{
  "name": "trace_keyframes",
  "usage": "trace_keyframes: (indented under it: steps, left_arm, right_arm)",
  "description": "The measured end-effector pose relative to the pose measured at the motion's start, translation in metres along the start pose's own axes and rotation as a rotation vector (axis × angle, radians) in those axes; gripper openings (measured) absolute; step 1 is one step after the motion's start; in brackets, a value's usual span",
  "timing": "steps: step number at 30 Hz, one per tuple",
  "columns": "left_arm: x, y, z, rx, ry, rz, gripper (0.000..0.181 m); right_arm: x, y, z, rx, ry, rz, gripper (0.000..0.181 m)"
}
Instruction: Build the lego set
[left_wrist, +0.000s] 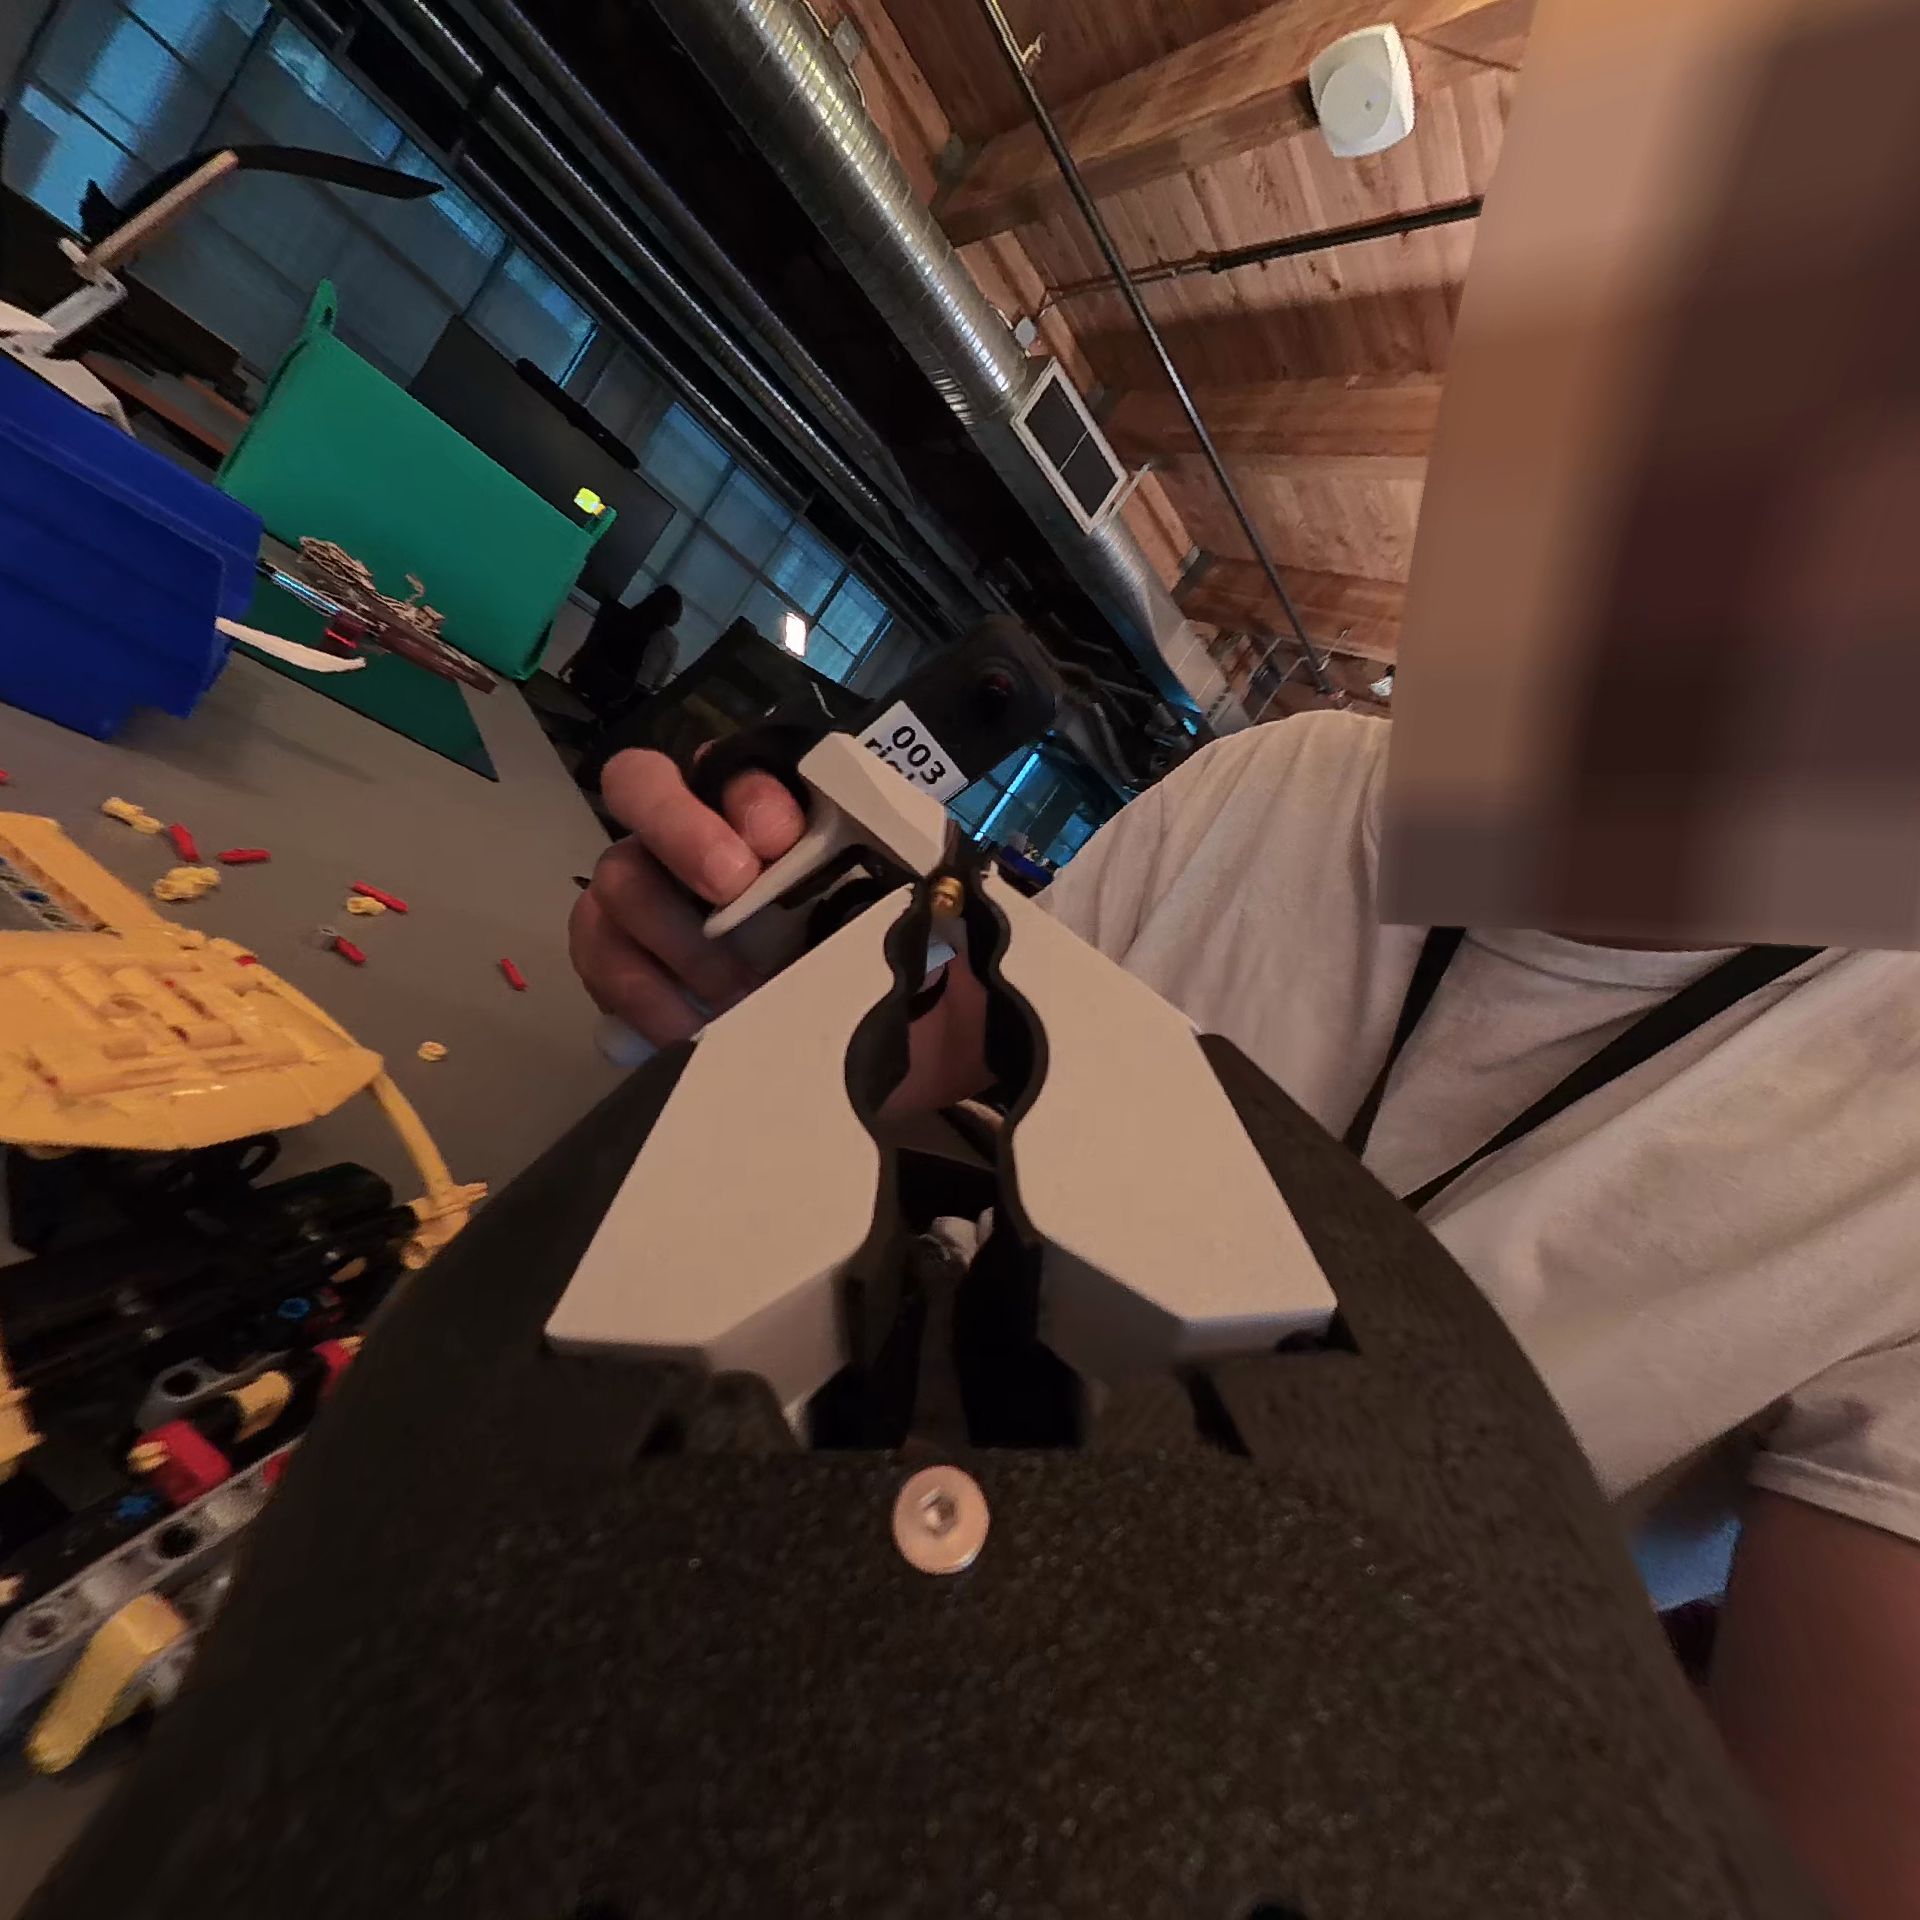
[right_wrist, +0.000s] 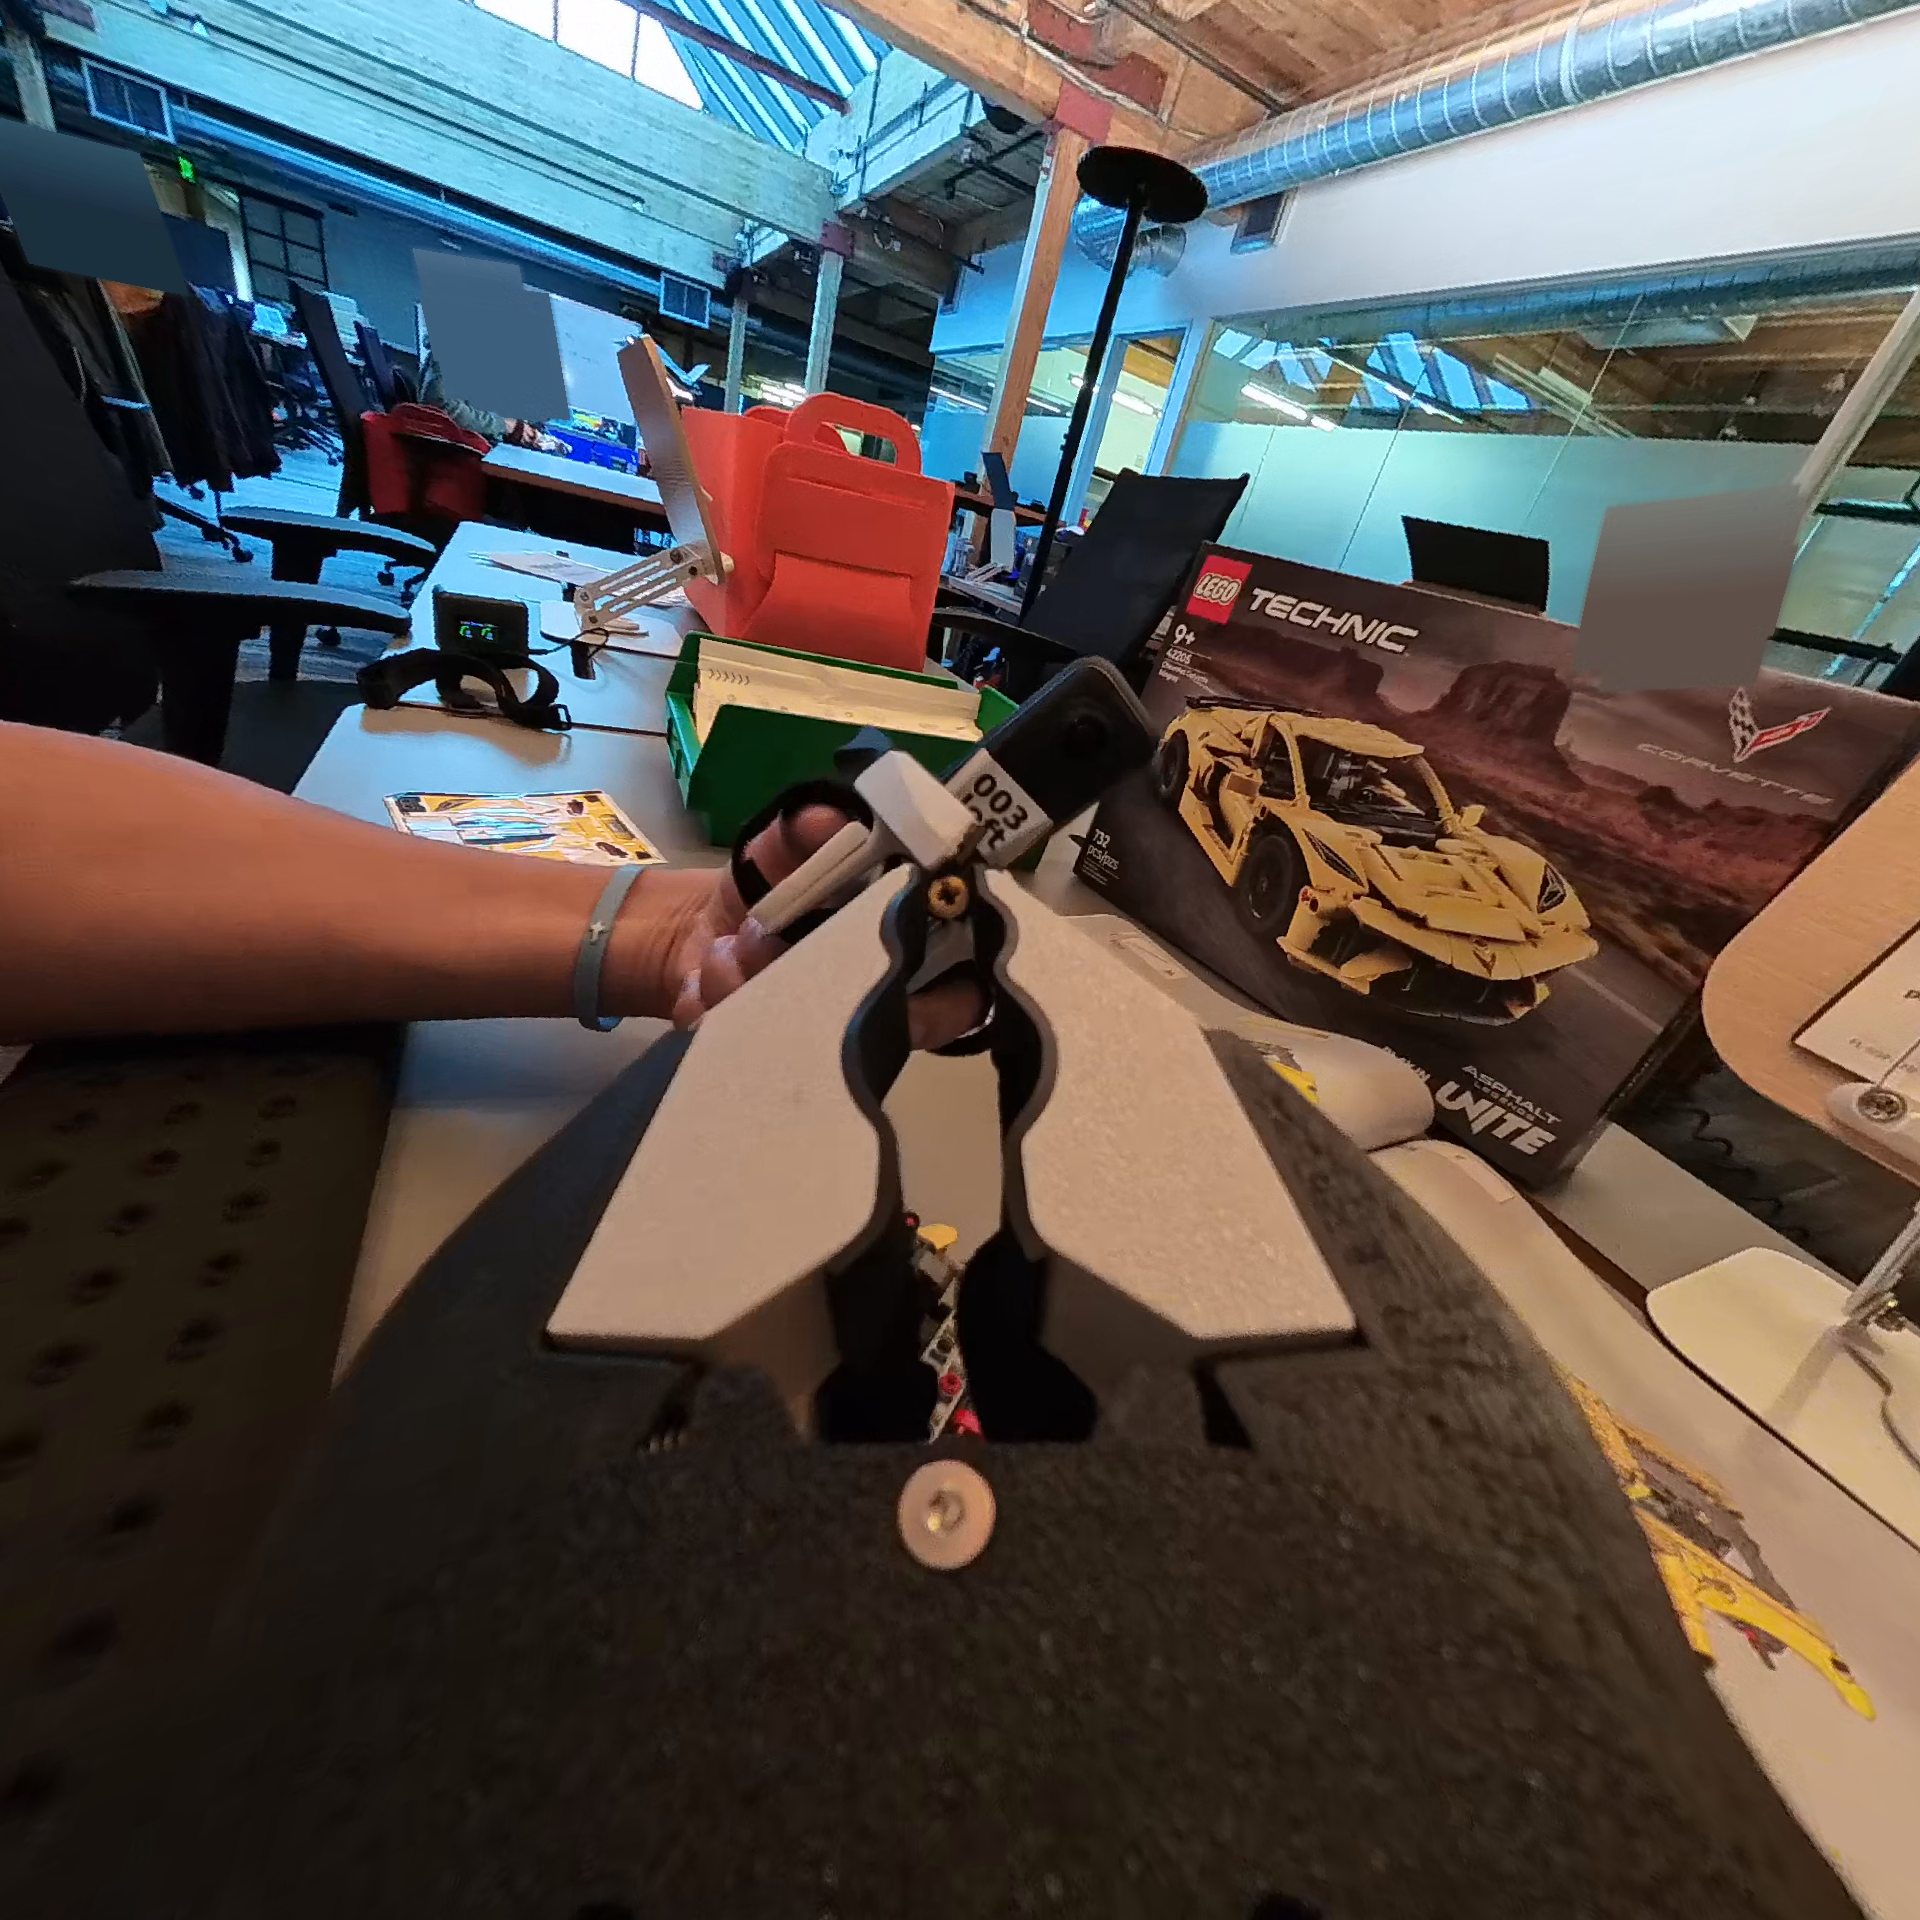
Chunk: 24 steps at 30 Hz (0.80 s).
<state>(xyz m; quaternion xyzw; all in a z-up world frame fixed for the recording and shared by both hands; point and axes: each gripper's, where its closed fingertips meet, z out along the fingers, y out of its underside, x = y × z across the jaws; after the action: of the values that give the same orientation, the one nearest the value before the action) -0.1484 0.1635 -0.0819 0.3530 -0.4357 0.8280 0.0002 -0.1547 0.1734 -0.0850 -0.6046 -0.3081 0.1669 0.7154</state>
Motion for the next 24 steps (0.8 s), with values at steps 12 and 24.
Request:
trace_keyframes:
  steps: [12, 24]
  left_arm:
    - [-0.029, -0.005, -0.025, -0.006, -0.225, 0.054, 0.000]
    - [-0.054, 0.013, -0.012, -0.121, -0.410, 0.073, 0.000]
  right_arm:
    - [0.020, 0.021, -0.019, -0.069, 0.045, 0.148, 0.013]
    - [0.117, 0.022, -0.179, -0.055, 0.440, 0.257, 0.006]
